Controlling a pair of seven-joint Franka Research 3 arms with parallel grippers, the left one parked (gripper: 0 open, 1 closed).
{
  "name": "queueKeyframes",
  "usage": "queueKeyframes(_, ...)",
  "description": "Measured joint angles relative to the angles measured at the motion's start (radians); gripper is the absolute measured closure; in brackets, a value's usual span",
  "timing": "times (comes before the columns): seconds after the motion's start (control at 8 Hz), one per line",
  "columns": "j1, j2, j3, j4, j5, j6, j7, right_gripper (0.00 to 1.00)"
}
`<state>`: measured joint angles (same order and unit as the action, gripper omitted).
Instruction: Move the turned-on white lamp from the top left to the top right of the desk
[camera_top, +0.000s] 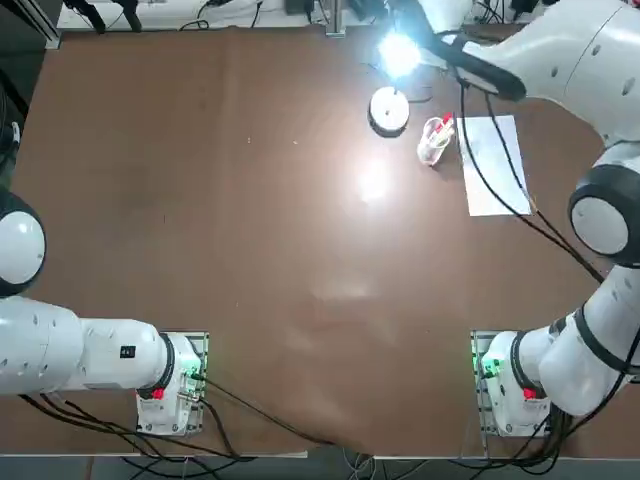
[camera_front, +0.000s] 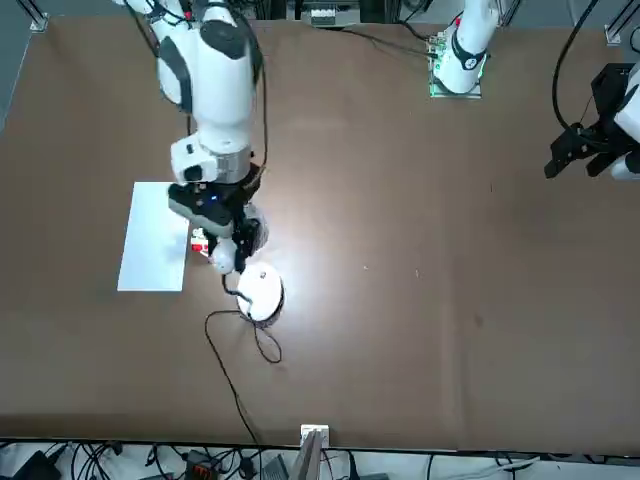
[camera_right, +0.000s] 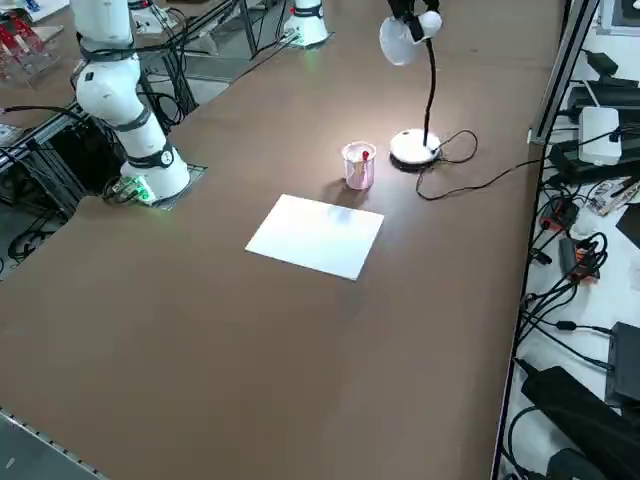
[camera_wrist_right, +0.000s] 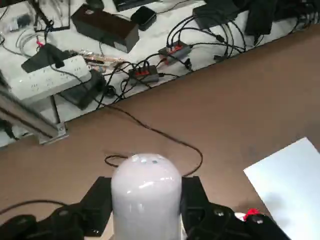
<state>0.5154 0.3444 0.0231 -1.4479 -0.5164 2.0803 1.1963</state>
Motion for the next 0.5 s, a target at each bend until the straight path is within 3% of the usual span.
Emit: queueKeyframes(0.5, -0.256, -0.035, -0.011, 0.154, 0.08, -0.066, -0.02, 0.27)
